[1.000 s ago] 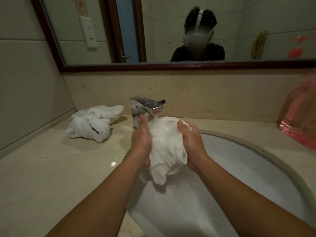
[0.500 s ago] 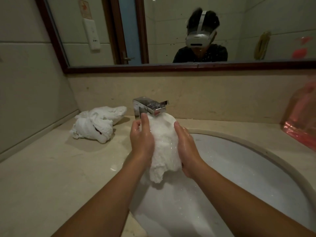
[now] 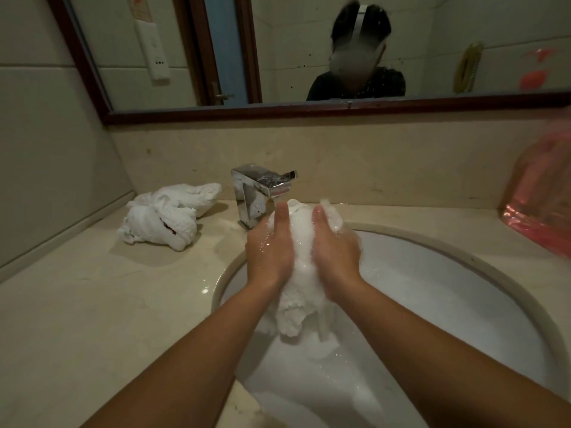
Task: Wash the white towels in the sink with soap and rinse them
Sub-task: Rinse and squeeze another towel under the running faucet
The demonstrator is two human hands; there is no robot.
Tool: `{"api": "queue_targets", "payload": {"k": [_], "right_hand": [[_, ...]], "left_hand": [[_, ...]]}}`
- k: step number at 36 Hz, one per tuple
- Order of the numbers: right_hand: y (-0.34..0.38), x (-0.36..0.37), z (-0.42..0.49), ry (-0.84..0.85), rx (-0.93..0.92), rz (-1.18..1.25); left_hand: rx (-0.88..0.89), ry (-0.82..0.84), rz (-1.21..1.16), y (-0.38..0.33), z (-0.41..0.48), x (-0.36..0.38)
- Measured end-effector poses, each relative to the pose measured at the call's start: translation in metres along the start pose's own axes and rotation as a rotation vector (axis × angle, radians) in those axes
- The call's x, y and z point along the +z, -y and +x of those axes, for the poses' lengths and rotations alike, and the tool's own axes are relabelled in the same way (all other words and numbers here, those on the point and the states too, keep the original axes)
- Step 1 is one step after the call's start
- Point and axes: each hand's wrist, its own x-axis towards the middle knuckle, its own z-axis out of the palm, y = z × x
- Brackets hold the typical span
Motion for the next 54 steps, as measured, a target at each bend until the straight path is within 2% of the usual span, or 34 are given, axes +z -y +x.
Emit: {"api": "queue_targets", "payload": {"k": [5, 8, 11, 14, 17, 19, 23, 27, 30, 34, 38, 46, 51, 54], "right_hand": [[0.013, -0.006, -0.002, -0.005, 0.043, -0.2], [0.015, -0.008, -0.002, 0.022, 0.079, -0.233], [0.012, -0.002, -0.005, 0.028, 0.058, -0.166], [0.01, -0.003, -0.002, 0.05, 0.082, -0.077], [0.008, -0.004, 0.007, 0.046, 0.202, 0.042], [0.003, -0.005, 0.012, 0.017, 0.25, 0.133], [-0.005, -0.011, 0.021, -0.038, 0.334, 0.359], [-0.008, -0.015, 0.028, -0.096, 0.386, 0.534], [-0.006, -0.015, 0.03, -0.109, 0.374, 0.563], [-0.007, -0.008, 0.028, 0.015, 0.349, 0.475], [-0.008, -0.003, 0.029, 0.149, 0.283, 0.405], [-0.001, 0.006, 0.018, 0.289, 0.06, 0.365], [-0.005, 0.016, 0.014, 0.389, 0.12, 0.297], [-0.01, 0.018, 0.016, 0.398, 0.192, 0.314]], "left_hand": [[-0.023, -0.019, 0.069, -0.008, 0.001, -0.004], [-0.047, -0.009, 0.066, -0.005, 0.004, -0.005], [-0.096, -0.004, 0.063, -0.004, 0.007, -0.003], [-0.223, -0.002, -0.002, -0.003, 0.013, -0.005], [-0.457, 0.01, -0.166, 0.002, 0.021, -0.007], [-0.535, 0.044, -0.266, 0.009, 0.024, -0.008], [-0.582, 0.181, -0.389, 0.011, 0.026, -0.016], [-0.57, 0.35, -0.289, 0.007, 0.019, -0.017], [-0.642, 0.416, -0.243, 0.006, 0.014, -0.013], [-0.648, 0.514, -0.345, 0.004, 0.017, -0.008], [-0.515, 0.435, -0.426, 0.009, 0.024, -0.013], [-0.45, 0.245, -0.534, 0.027, 0.034, -0.017], [-0.43, -0.016, -0.469, 0.018, 0.034, -0.016], [-0.436, -0.062, -0.436, 0.009, 0.031, -0.015]]}}
